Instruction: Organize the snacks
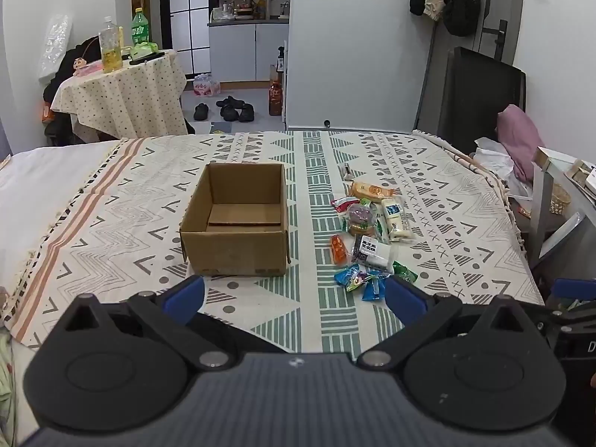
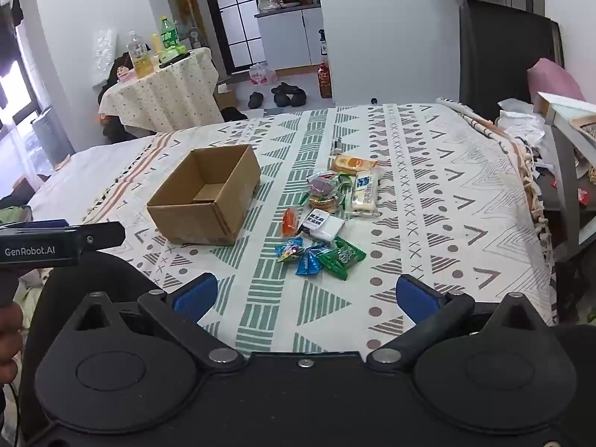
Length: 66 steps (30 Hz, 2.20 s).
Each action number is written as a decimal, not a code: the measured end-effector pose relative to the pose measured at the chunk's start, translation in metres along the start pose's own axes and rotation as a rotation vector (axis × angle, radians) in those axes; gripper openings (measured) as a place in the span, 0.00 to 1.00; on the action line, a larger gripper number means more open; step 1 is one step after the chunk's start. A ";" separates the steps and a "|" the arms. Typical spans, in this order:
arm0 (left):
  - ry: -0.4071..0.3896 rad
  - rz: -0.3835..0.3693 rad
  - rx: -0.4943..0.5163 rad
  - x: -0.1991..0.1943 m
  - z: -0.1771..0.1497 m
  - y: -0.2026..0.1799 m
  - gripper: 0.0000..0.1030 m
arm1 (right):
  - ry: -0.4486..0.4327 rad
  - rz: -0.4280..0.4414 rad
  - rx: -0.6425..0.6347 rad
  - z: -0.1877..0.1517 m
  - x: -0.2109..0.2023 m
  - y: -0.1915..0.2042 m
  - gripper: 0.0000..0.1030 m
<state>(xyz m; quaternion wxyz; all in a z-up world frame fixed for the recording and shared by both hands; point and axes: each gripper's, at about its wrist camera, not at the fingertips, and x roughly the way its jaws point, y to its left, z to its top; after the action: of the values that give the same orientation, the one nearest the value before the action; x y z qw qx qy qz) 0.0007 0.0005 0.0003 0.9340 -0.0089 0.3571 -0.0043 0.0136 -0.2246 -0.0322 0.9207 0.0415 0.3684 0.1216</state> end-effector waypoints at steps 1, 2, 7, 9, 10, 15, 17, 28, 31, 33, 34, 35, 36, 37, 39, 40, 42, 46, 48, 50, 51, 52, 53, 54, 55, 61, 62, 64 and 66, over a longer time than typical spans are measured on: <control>0.001 0.001 -0.001 0.000 0.000 0.000 1.00 | 0.006 -0.002 0.001 0.000 0.000 0.000 1.00; 0.004 0.000 -0.004 0.001 0.000 0.001 1.00 | 0.007 0.001 0.008 -0.001 0.000 -0.001 1.00; 0.007 -0.011 0.001 -0.002 -0.002 0.008 1.00 | 0.011 0.019 0.025 0.002 -0.007 -0.006 1.00; 0.007 -0.015 0.000 -0.004 -0.003 0.011 1.00 | -0.001 0.004 0.009 0.001 -0.009 -0.003 1.00; 0.007 -0.017 -0.003 -0.005 -0.004 0.010 1.00 | 0.002 0.003 0.014 0.002 -0.008 -0.004 1.00; 0.015 -0.022 -0.012 -0.007 -0.007 0.001 1.00 | -0.014 -0.007 0.020 -0.001 -0.010 -0.003 1.00; 0.016 -0.028 -0.016 -0.008 -0.008 0.002 1.00 | -0.012 -0.004 0.019 0.000 -0.011 -0.002 1.00; 0.016 -0.058 -0.037 -0.012 -0.008 0.002 1.00 | -0.021 -0.007 0.008 0.001 -0.015 0.002 1.00; 0.020 -0.046 -0.040 -0.011 -0.008 0.003 1.00 | -0.024 -0.011 0.009 0.002 -0.016 0.002 1.00; 0.028 -0.041 -0.050 -0.010 -0.007 0.007 1.00 | -0.024 -0.013 0.010 0.002 -0.016 0.001 1.00; 0.030 -0.041 -0.055 -0.010 -0.007 0.008 1.00 | -0.025 -0.014 0.010 0.002 -0.016 0.001 1.00; 0.032 -0.040 -0.057 -0.010 -0.007 0.009 1.00 | -0.025 -0.015 0.011 0.001 -0.017 0.001 1.00; 0.032 -0.037 -0.056 -0.010 -0.008 0.009 1.00 | -0.025 -0.015 0.011 0.001 -0.017 0.001 1.00; 0.032 -0.035 -0.055 -0.010 -0.008 0.009 1.00 | -0.024 -0.015 0.011 0.001 -0.017 0.001 1.00; 0.034 -0.034 -0.055 -0.010 -0.008 0.009 1.00 | -0.024 -0.016 0.009 0.001 -0.018 0.001 1.00; 0.035 -0.035 -0.056 -0.010 -0.008 0.009 1.00 | -0.023 -0.016 0.010 0.001 -0.018 0.001 1.00; 0.035 -0.034 -0.053 -0.010 -0.008 0.009 1.00 | -0.023 -0.016 0.010 0.001 -0.018 0.001 1.00; 0.036 -0.038 -0.053 -0.009 -0.009 0.010 1.00 | -0.023 -0.017 0.010 0.000 -0.018 0.001 1.00; 0.038 -0.039 -0.048 -0.008 -0.009 0.009 1.00 | -0.022 -0.017 0.010 0.000 -0.018 0.001 1.00; 0.039 -0.040 -0.046 -0.008 -0.009 0.009 1.00 | -0.024 -0.014 0.010 0.000 -0.019 0.001 1.00; 0.039 -0.039 -0.045 -0.008 -0.009 0.009 1.00 | -0.023 -0.014 0.009 0.001 -0.018 0.001 1.00; 0.039 -0.039 -0.042 -0.008 -0.010 0.009 1.00 | -0.023 -0.014 0.009 0.000 -0.018 0.000 1.00; 0.040 -0.039 -0.039 -0.008 -0.009 0.008 1.00 | -0.024 -0.015 0.009 0.001 -0.018 0.000 1.00; 0.041 -0.039 -0.039 -0.008 -0.010 0.008 1.00 | -0.023 -0.014 0.009 0.001 -0.018 0.000 1.00; 0.042 -0.039 -0.041 -0.008 -0.009 0.007 1.00 | -0.023 -0.014 0.010 0.001 -0.018 0.000 1.00; 0.043 -0.041 -0.037 -0.007 -0.008 0.006 1.00 | -0.025 -0.015 0.011 0.001 -0.019 0.000 1.00; 0.043 -0.041 -0.037 -0.007 -0.008 0.006 1.00 | -0.026 -0.015 0.010 0.001 -0.019 0.000 1.00; 0.045 -0.048 -0.039 -0.006 -0.007 0.005 1.00 | -0.030 -0.015 0.011 0.002 -0.020 0.000 1.00; 0.048 -0.045 -0.041 -0.006 -0.007 0.004 1.00 | -0.031 -0.014 0.014 0.003 -0.020 -0.002 1.00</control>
<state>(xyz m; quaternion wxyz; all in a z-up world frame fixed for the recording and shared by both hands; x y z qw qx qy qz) -0.0079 0.0041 -0.0009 0.9245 -0.0360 0.3790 -0.0181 0.0021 -0.2311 -0.0167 0.9269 0.0473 0.3552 0.1119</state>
